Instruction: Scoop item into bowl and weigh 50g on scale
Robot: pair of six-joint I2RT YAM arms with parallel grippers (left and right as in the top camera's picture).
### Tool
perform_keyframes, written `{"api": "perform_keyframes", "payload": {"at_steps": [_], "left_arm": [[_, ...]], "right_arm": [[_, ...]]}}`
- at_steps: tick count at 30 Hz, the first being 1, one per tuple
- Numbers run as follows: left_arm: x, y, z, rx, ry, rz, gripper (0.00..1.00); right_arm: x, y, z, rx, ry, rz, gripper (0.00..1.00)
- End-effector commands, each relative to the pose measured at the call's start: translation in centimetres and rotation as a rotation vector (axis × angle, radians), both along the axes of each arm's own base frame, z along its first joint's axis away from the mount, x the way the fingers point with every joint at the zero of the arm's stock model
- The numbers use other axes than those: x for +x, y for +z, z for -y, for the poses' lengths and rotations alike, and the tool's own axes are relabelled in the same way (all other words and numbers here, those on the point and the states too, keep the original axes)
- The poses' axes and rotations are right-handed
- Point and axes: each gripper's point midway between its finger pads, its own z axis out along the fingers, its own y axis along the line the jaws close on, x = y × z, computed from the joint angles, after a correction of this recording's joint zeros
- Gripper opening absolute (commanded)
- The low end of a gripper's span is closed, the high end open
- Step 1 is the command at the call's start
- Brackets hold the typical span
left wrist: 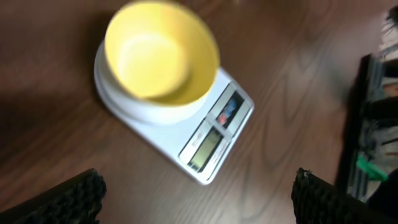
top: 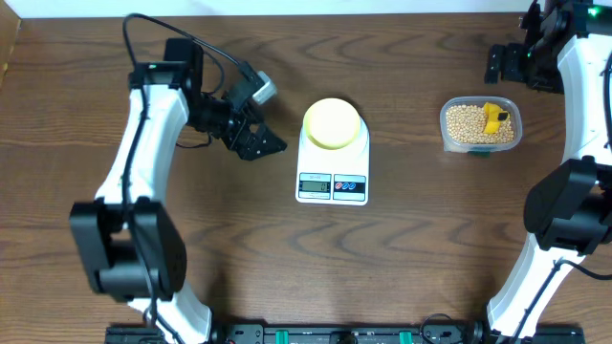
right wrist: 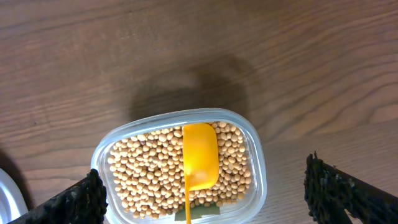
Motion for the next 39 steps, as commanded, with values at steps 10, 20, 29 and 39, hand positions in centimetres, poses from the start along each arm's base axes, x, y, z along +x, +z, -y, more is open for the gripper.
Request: {"api": "perform_keyframes", "payload": {"at_steps": [10, 20, 29, 39], "left_arm": [[-1.3, 0.7, 1.8, -0.019, 0.103, -0.171, 0.98], [-1.5, -4.8, 2.4, 0.420, 0.406, -0.290, 0.98], [-3.7, -9.8, 5.2, 0.508, 0.469, -0.305, 0.98], [-4.9, -10.9, 6.1, 0.691, 0.447, -0.156, 0.98]], "right_arm": [[0.2, 0.5, 0.4, -0.013, -0.007, 0.013, 0.99], [0.2, 0.5, 0.4, -0.013, -0.007, 0.013, 0.99], [0.2, 0.5, 0.4, -0.013, -0.007, 0.013, 0.99], [0.2, 0.5, 0.4, -0.013, -0.007, 0.013, 0.99]]}}
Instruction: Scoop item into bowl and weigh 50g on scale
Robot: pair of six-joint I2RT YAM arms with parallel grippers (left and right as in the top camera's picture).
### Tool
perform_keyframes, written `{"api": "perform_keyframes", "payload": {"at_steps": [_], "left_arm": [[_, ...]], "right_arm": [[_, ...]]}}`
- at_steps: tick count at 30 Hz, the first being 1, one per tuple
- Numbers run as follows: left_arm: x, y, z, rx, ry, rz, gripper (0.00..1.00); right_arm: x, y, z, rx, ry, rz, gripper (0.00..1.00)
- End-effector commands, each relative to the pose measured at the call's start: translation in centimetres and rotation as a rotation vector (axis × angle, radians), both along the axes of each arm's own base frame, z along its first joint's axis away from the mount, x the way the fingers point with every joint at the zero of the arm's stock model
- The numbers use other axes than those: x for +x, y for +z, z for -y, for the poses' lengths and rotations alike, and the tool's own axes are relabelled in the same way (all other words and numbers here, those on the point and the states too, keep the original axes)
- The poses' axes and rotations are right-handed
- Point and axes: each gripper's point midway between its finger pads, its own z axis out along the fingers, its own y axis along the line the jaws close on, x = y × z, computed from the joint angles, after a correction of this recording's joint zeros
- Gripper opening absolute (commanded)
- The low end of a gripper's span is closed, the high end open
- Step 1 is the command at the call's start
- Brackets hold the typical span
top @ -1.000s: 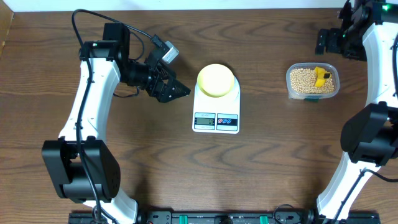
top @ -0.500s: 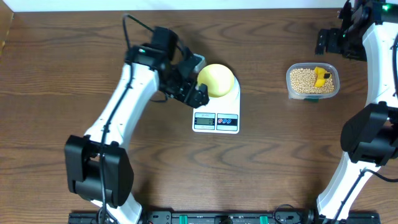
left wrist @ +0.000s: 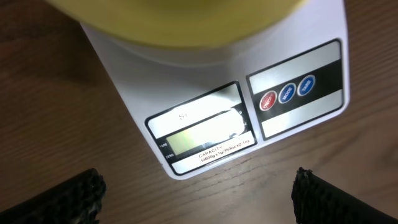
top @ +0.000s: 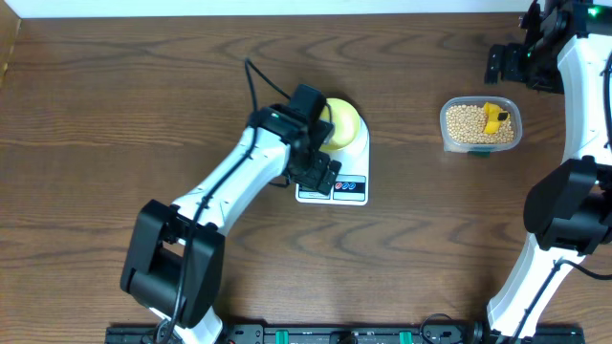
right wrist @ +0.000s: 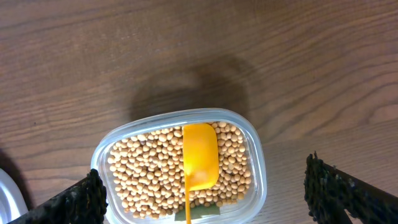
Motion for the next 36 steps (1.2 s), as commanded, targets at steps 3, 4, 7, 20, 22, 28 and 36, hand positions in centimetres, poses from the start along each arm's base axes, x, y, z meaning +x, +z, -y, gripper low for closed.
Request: {"api": "perform_keyframes", "payload": {"at_steps": [3, 4, 7, 20, 22, 28, 36], "left_arm": [[0.1, -0.2, -0.4, 0.109, 0.007, 0.056, 0.98], [0.1, -0.2, -0.4, 0.109, 0.005, 0.057, 0.98], [0.1, -0.3, -0.4, 0.111, 0.004, 0.052, 0.98], [-1.0, -1.8, 0.0, 0.106, -0.075, -0.017, 0.98], [-1.1, -1.8, 0.1, 0.102, -0.076, -0.020, 0.98], [-1.5, -1.9, 0.0, 0.104, -0.095, -0.035, 0.98], [-0.7, -1.7, 0.4, 0.092, -0.162, 0.008, 0.98]], "right_arm": [[0.2, 0.5, 0.4, -0.013, -0.007, 0.013, 0.99], [0.2, 0.5, 0.4, -0.013, -0.007, 0.013, 0.99], [0.2, 0.5, 0.4, -0.013, -0.007, 0.013, 0.99], [0.2, 0.5, 0.4, -0.013, -0.007, 0.013, 0.99], [0.2, 0.5, 0.4, -0.013, -0.007, 0.013, 0.99], [0.2, 0.5, 0.4, -0.013, -0.007, 0.013, 0.99], [0.2, 0.5, 0.4, -0.013, -0.007, 0.013, 0.99]]}}
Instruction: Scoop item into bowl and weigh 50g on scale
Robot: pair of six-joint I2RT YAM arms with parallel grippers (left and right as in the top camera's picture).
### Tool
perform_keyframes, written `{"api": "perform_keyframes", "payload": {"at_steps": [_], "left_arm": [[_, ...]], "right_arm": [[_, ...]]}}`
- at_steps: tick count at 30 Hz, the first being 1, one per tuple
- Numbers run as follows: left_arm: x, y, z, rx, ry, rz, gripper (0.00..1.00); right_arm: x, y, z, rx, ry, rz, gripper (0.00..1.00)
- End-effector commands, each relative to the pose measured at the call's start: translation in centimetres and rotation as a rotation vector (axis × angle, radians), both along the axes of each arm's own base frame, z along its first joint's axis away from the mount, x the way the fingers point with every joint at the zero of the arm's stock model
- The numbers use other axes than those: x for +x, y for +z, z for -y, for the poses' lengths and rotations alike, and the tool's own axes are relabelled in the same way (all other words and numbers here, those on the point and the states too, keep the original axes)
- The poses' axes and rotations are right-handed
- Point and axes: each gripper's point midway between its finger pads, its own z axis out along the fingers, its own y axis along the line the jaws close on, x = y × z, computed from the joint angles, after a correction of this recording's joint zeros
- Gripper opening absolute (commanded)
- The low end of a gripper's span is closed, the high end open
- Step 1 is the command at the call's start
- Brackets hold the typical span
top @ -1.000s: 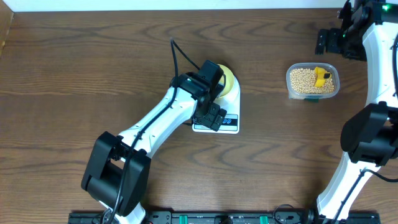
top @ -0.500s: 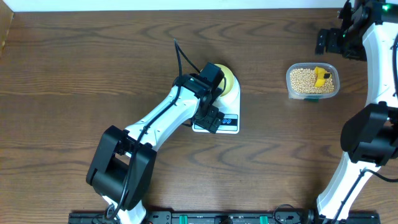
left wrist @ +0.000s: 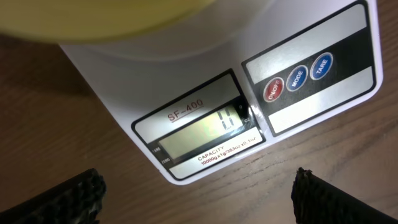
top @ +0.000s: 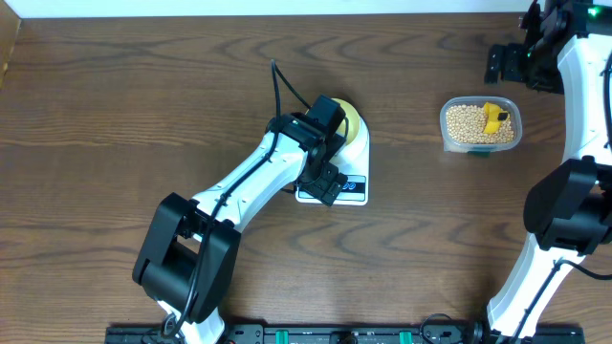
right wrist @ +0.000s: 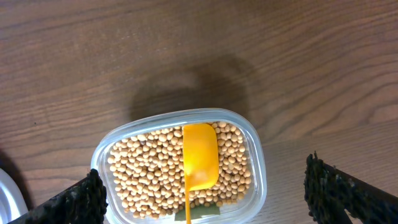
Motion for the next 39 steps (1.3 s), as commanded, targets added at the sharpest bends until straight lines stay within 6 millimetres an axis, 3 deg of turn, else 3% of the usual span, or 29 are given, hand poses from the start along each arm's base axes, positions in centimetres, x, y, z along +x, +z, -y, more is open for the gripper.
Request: {"api": "perform_keyframes", "payload": {"at_steps": [1, 5, 12, 15, 20, 29, 35, 39], "left_arm": [[0.0, 0.1, 0.0, -0.003, -0.037, 0.004, 0.98], [0.4, 2.3, 0.3, -0.039, -0.004, 0.054, 0.98], [1.0, 8.5, 0.3, -0.128, 0.023, 0.215, 0.98], [1.1, 9.3, -0.6, -0.101, 0.034, 0.248, 0.98], [0.8, 7.5, -2.5, 0.014, 0.051, 0.226, 0.98], [-0.6, 3.7, -4.7, 0.065, 0.160, 0.126, 0.98], [-3.5, 1.2, -4.3, 0.011, 0.188, 0.001, 0.98], [-3.4, 0.6, -4.5, 0.017, 0.179, 0.015, 0.98]], "right_arm": [[0.2, 0.5, 0.4, -0.013, -0.007, 0.013, 0.99], [0.2, 0.5, 0.4, -0.013, -0.007, 0.013, 0.99], [0.2, 0.5, 0.4, -0.013, -0.007, 0.013, 0.99], [0.2, 0.5, 0.4, -0.013, -0.007, 0.013, 0.99], [0.2, 0.5, 0.4, -0.013, -0.007, 0.013, 0.99], [0.2, 0.5, 0.4, -0.013, -0.006, 0.013, 0.99], [0.2, 0.5, 0.4, -0.013, -0.007, 0.013, 0.99], [0.2, 0.5, 0.4, -0.013, -0.006, 0.013, 0.99]]}}
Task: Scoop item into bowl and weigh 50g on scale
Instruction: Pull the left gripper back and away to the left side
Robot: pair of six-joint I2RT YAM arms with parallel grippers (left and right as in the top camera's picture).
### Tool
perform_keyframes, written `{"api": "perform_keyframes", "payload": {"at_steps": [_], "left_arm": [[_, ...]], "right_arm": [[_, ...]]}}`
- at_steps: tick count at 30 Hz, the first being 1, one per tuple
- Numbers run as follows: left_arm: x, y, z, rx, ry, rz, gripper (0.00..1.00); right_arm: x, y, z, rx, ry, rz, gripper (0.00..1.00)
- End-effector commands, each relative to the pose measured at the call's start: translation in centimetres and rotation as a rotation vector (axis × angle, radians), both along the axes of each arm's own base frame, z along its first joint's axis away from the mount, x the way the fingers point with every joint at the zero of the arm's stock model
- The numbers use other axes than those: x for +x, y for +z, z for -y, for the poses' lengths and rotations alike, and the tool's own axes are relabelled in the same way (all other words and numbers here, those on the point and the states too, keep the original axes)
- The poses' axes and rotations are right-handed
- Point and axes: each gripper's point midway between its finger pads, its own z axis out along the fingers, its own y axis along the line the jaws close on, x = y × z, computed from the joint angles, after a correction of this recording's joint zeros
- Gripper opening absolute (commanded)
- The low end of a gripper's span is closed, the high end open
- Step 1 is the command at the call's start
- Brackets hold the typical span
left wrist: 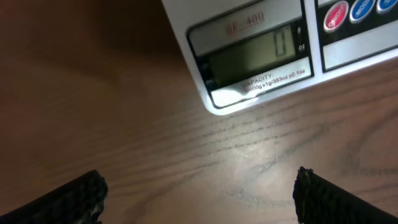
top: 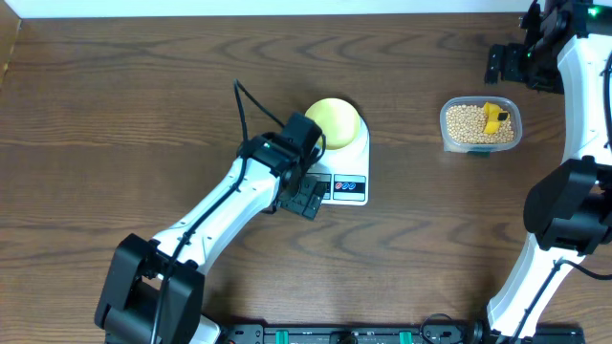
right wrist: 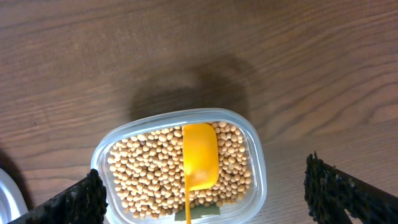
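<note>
A yellow bowl [top: 334, 123] stands on the white scale [top: 347, 162] mid-table. The scale's display [left wrist: 252, 45] reads 0 and is lit. My left gripper [top: 304, 196] hovers open over bare wood at the scale's front left corner, with nothing between its fingers [left wrist: 81, 194]. At the back right, a clear tub of soybeans [top: 480, 124] holds a yellow scoop [right wrist: 199, 157] lying on the beans. My right gripper [right wrist: 202, 205] hangs open high above that tub, empty.
The scale's red and blue buttons [left wrist: 349, 12] sit right of the display. Brown wooden table [top: 115, 115] all round. The right arm's base [top: 569, 215] stands at the right edge.
My left gripper has drawn back to the left and toward the front, off the scale's panel onto bare wood beside it. The display still reads 0. The right arm has not moved.
My left gripper first stood open to the left of the scale, whose display looked blank. Then it was over the scale's front panel. Then the display was lit and read 0. Now the gripper is off the scale. The right gripper stayed above the bean tub.
</note>
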Motion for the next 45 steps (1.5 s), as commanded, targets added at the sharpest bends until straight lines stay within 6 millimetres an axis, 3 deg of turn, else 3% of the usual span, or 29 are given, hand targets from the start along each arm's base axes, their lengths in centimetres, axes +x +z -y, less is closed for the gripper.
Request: {"api": "perform_keyframes", "payload": {"at_steps": [1, 7, 15, 26, 31, 45], "left_arm": [[0.0, -0.6, 0.2, -0.017, 0.012, -0.008, 0.98], [0.2, -0.9, 0.2, -0.010, -0.055, 0.009, 0.98], [0.0, -2.6, -1.6, 0.074, -0.052, 0.036, 0.98], [1.9, -2.7, -3.7, 0.186, 0.001, 0.144, 0.98], [2.9, -2.7, -6.2, 0.200, 0.168, 0.162, 0.98], [7.8, -1.8, -15.5, 0.165, 0.507, 0.273, 0.98]], "right_arm": [[0.2, 0.5, 0.4, -0.013, -0.006, 0.013, 0.99], [0.2, 0.5, 0.4, -0.013, -0.007, 0.013, 0.99], [0.2, 0.5, 0.4, -0.013, -0.006, 0.013, 0.99], [0.2, 0.5, 0.4, -0.013, -0.006, 0.013, 0.99], [0.2, 0.5, 0.4, -0.013, -0.007, 0.013, 0.99], [0.2, 0.5, 0.4, -0.013, -0.006, 0.013, 0.99]]}}
